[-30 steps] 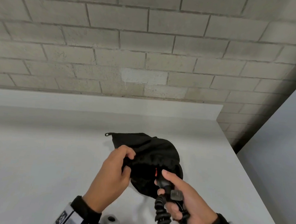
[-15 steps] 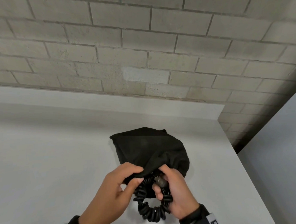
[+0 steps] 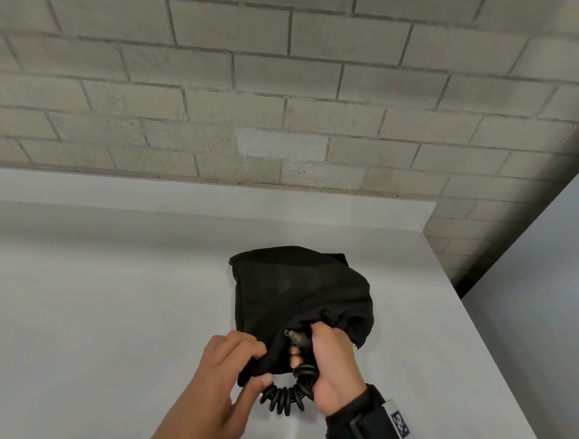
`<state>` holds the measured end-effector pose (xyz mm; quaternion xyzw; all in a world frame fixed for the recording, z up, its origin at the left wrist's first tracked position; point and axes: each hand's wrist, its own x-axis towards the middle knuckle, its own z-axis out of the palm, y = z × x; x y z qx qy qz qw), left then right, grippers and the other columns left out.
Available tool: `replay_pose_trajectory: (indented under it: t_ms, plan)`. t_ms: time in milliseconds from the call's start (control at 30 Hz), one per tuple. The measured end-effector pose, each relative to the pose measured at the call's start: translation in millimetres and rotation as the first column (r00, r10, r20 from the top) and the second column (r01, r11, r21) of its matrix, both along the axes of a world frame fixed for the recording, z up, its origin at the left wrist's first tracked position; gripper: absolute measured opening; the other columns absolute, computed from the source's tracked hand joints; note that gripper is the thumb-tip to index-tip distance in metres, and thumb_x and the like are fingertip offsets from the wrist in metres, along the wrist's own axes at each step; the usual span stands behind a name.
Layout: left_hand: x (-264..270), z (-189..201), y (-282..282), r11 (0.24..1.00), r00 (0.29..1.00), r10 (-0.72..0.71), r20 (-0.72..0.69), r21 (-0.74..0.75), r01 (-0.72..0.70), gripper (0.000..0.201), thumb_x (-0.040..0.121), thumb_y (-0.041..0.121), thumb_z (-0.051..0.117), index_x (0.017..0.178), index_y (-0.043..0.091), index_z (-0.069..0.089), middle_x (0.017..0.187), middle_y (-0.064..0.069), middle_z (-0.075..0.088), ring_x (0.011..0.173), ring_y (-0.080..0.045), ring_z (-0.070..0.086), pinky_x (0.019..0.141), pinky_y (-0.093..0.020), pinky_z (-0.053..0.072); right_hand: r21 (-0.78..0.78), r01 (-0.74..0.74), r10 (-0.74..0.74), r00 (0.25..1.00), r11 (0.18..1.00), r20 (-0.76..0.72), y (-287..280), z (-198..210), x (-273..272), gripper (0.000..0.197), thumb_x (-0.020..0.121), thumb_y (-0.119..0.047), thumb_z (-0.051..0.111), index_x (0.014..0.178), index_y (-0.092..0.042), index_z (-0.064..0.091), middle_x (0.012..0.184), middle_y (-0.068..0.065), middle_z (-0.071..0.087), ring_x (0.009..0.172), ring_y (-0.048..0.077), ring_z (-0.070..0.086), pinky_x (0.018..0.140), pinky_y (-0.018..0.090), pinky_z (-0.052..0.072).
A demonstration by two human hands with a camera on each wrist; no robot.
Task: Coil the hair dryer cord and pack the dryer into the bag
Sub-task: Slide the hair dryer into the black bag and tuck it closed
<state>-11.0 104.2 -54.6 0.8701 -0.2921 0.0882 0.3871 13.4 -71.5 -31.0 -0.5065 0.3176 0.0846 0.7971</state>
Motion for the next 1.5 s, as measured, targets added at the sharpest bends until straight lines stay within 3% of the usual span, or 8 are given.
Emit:
replay_pose_trajectory:
  t_ms: [333,700,833,1000,1167,1267,1400,1500]
  plan:
    - [-6.5,9.3,-27.0,0.943,0.933,0.313,-0.177,-0.061,-0.327,0.026,0.090,0.024,0.054,0.074,0.030,0.034,0.059,0.007,0.044,0.050,-0.012,0.037,0.048,-0.024,0.035,-0.099,-0.151,0.150,0.989,0.984,-0.019,2.8,-7.9,-16.7,0.008,0.098,-0.005,0.041,0.096,-0.006,0.049,0.062,0.011,0.051,0.041,0.015,0.044,0.038,0.022,0.034]
    - [-6.1,1.5,-8.6,0.985,0.999,-0.048,0.021,0.165,0.044,0.022,0.087,0.043,0.057,0.084,0.037,0.036,0.081,0.022,0.040,0.073,0.001,0.037,0.051,-0.007,0.031,0.153,0.126,-0.124,0.992,0.980,-0.027,-0.4,-8.5,-11.8,0.016,0.095,0.002,0.050,0.087,-0.003,0.063,0.061,0.010,0.063,0.049,0.020,0.058,0.045,0.025,0.047]
    - [-9.7,-19.8,-5.9,0.983,0.977,-0.174,-0.124,0.038,0.180,0.037,0.080,0.068,0.067,0.097,0.045,0.043,0.095,0.025,0.041,0.087,0.003,0.047,0.074,-0.016,0.045,0.268,0.197,-0.198,0.980,0.943,-0.024,-12.7,-6.0,-2.5,0.027,0.096,0.005,0.042,0.103,0.000,0.067,0.100,0.022,0.071,0.095,0.040,0.066,0.085,0.050,0.055]
    - [0.9,-29.9,-16.8,0.996,0.984,-0.032,-0.174,-0.089,0.016,0.070,0.061,0.070,0.077,0.114,0.063,0.032,0.106,0.033,0.040,0.101,0.001,0.049,0.082,-0.004,0.040,0.213,0.133,-0.152,0.986,0.968,0.074,-10.5,-10.7,-8.6,0.036,0.096,0.006,0.033,0.105,0.000,0.067,0.105,0.022,0.071,0.099,0.037,0.067,0.088,0.046,0.056]
    - [7.2,-40.3,-17.8,0.997,0.986,-0.029,-0.163,-0.072,0.018,0.053,0.066,0.059,0.077,0.111,0.042,0.055,0.108,0.029,0.050,0.101,0.001,0.054,0.080,-0.004,0.040,-0.119,0.021,-0.014,0.998,0.993,0.053,-14.7,-11.1,-17.8,0.028,0.102,-0.008,0.033,0.104,-0.004,0.061,0.099,0.019,0.070,0.086,0.026,0.066,0.075,0.034,0.054]
    - [10.2,-42.7,-15.7,0.996,0.977,0.013,-0.214,-0.080,-0.031,0.043,0.063,0.056,0.079,0.099,0.042,0.059,0.103,0.026,0.055,0.096,-0.001,0.056,0.078,-0.005,0.041,-0.541,-0.112,0.166,0.985,0.833,0.051,-23.7,-23.3,-23.7,0.026,0.102,-0.014,0.038,0.084,-0.010,0.056,0.082,0.009,0.063,0.073,0.018,0.060,0.057,0.016,0.047]
    - [11.0,-44.3,-15.6,0.986,0.954,0.102,-0.283,-0.099,-0.134,0.041,0.060,0.026,0.094,0.084,0.034,0.062,0.090,0.019,0.059,0.080,-0.004,0.054,0.069,-0.010,0.041,-0.968,-0.178,0.438,0.895,0.175,-0.086,-35.7,-42.2,-31.6,0.011,0.099,-0.027,0.050,0.094,-0.023,0.059,0.090,-0.007,0.064,0.083,0.013,0.060,0.053,0.011,0.035]
    - [13.3,-47.1,-14.4,0.968,0.919,0.184,-0.350,-0.097,-0.231,0.038,0.062,0.021,0.094,0.082,0.032,0.064,0.073,0.011,0.059,0.069,-0.006,0.051,0.062,-0.015,0.043,-0.978,-0.190,0.524,0.826,-0.085,-0.206,-41.6,-43.8,-35.0,0.018,0.099,-0.030,0.050,0.113,-0.022,0.058,0.112,-0.007,0.064,0.103,0.016,0.058,0.068,0.011,0.037]
